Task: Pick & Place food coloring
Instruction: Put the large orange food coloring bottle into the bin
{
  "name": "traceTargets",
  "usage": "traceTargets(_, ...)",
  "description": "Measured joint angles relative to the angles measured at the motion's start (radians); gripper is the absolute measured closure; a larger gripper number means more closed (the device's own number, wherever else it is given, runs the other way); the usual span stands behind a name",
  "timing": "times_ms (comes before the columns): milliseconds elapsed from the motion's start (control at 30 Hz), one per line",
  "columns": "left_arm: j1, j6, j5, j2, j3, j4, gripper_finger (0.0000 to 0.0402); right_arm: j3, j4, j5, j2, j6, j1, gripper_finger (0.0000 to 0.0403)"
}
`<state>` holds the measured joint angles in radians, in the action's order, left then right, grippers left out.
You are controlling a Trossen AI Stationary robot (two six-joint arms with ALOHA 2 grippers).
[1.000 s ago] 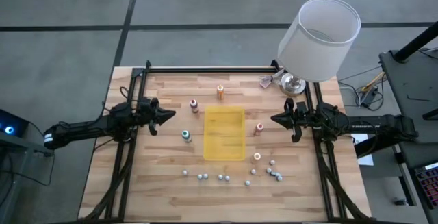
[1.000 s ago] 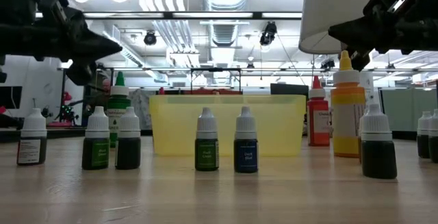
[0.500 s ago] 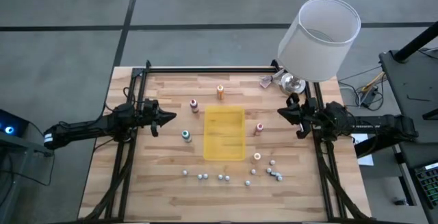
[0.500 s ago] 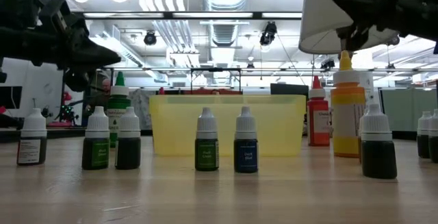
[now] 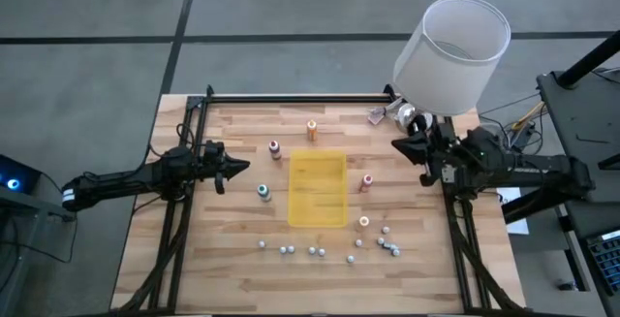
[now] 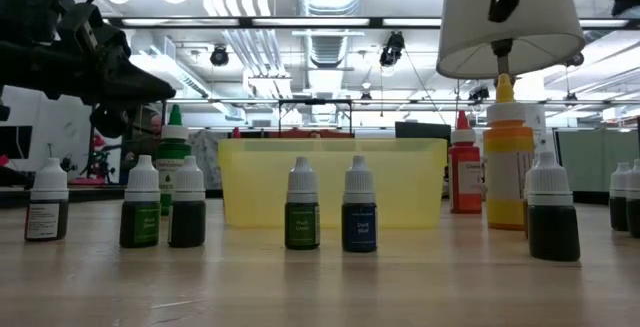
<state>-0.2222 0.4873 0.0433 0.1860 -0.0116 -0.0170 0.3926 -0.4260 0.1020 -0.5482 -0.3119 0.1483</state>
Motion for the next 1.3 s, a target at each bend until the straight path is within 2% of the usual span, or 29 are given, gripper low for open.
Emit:
traceTargets(233, 0.0, 0.0, 0.0, 0.0, 0.0, 0.002, 0.0401, 0.233, 0.313, 0.0, -0.112, 0.05, 0.0, 0.0394)
traceTargets(567, 0.0, -0.001, 0.0, 0.0, 0.0, 0.002, 0.0401, 0.502, 0.471, 0.002, -0.271, 0.178, 0.0, 0.0394)
traceTargets(967, 0.0, -0.001, 0.0, 0.0, 0.0, 0.002, 0.0401, 0.809, 0.813, 0.002, -0.428, 0.174, 0.0, 0.0394)
traceTargets(1300, 0.0, -0.001, 0.001, 0.0, 0.0, 0.002, 0.0401, 0.97, 0.995, 0.002, -0.545, 0.215, 0.0, 0.0394)
